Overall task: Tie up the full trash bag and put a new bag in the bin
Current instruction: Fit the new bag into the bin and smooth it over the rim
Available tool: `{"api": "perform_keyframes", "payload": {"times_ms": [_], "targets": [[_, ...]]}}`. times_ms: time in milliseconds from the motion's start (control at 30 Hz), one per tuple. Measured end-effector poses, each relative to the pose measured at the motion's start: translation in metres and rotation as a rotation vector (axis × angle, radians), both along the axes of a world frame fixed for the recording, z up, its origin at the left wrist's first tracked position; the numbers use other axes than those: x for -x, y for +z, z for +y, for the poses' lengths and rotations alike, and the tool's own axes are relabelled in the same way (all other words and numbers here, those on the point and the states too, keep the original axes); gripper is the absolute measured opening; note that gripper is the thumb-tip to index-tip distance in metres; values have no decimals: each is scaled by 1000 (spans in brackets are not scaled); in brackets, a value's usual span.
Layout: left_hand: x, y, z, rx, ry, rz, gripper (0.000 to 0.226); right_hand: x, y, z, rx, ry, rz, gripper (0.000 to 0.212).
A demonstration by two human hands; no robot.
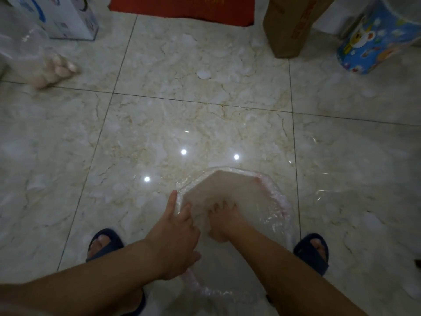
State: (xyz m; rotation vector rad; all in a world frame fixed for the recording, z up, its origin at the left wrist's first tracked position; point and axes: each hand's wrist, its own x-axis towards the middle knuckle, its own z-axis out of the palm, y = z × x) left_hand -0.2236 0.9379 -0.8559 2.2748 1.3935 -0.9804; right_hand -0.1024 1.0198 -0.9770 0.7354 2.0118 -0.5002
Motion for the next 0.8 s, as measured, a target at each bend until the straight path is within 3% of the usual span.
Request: {"api": "perform_keyframes", "payload": {"times_ms": [133, 267, 333, 400, 467, 533, 700, 800], "targets": [[-3, 16, -1, -46, 27, -32, 68, -14, 63, -2, 86, -7, 104, 44], [-12, 18, -11, -282, -53, -389, 44, -53, 109, -20, -118, 178, 302, 34], [-18, 16, -19, -172, -84, -404, 51, -72, 110, -28, -231, 369, 217, 37], [-20, 11, -29, -21, -74, -294, 63, -88, 107, -32, -265, 411, -33, 41], [-20, 10, -34, 83, -45, -211, 71, -93, 111, -31, -263, 364, -144, 42], [-19, 11, -37, 105, -16, -227, 74, -93, 115, -29, -275, 301, -41, 43], [-13, 22, -36, -110, -24, -404, 60, -90, 143, -36, -323, 108, 351, 34], [-5, 36, -28, -180, 125, -492, 45, -90, 160, -43, -284, -21, 335, 35]]}}
